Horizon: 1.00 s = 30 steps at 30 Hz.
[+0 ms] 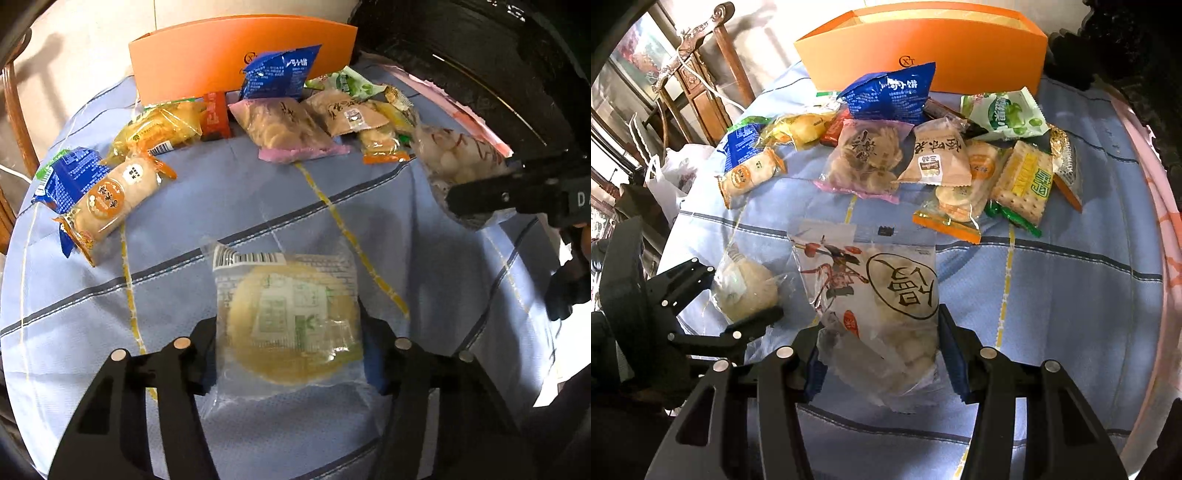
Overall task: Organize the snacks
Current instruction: 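Carry both packets over the orange box and open both tools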
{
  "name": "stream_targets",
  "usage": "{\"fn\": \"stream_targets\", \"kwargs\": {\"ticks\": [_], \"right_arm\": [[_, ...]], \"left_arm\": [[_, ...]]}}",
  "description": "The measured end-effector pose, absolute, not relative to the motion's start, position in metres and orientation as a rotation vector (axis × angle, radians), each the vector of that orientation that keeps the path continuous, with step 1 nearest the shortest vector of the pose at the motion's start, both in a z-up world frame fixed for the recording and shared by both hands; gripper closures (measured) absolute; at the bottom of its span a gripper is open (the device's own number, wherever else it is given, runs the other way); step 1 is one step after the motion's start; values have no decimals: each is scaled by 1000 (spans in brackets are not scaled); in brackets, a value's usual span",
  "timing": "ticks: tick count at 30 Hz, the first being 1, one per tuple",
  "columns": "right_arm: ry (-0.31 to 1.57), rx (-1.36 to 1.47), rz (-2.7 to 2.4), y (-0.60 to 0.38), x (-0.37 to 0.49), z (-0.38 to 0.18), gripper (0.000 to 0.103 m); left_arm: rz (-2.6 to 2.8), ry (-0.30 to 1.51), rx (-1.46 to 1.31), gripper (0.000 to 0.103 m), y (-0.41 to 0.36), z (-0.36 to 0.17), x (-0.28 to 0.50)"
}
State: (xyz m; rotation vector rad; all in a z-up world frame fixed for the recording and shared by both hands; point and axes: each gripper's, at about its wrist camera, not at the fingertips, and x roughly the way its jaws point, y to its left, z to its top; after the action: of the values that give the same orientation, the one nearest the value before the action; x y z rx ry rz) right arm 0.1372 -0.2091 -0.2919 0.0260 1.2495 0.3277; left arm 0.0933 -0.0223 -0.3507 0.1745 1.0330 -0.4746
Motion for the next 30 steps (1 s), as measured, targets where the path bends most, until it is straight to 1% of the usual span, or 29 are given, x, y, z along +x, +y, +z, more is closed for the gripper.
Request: {"fn": "stream_targets", "kwargs": {"ticks": [9,15,19,24,30], "right_arm": [[1195,31,321,-211,135,-272,50],[1122,30,321,-206,141,-240,50],[1039,41,320,-206,150,-203,50],[944,66,306,-214,171,-155,50],[843,97,229,-234,227,-99,50]], "left_arm": [[-455,965,144,45,-7,-313,94],[-434,901,102,45,5,-277,107],[-436,832,79,45,2,-242,122],[-432,756,36,45,-5,-194,159],[-394,685,39,45,-18,-141,224]]}}
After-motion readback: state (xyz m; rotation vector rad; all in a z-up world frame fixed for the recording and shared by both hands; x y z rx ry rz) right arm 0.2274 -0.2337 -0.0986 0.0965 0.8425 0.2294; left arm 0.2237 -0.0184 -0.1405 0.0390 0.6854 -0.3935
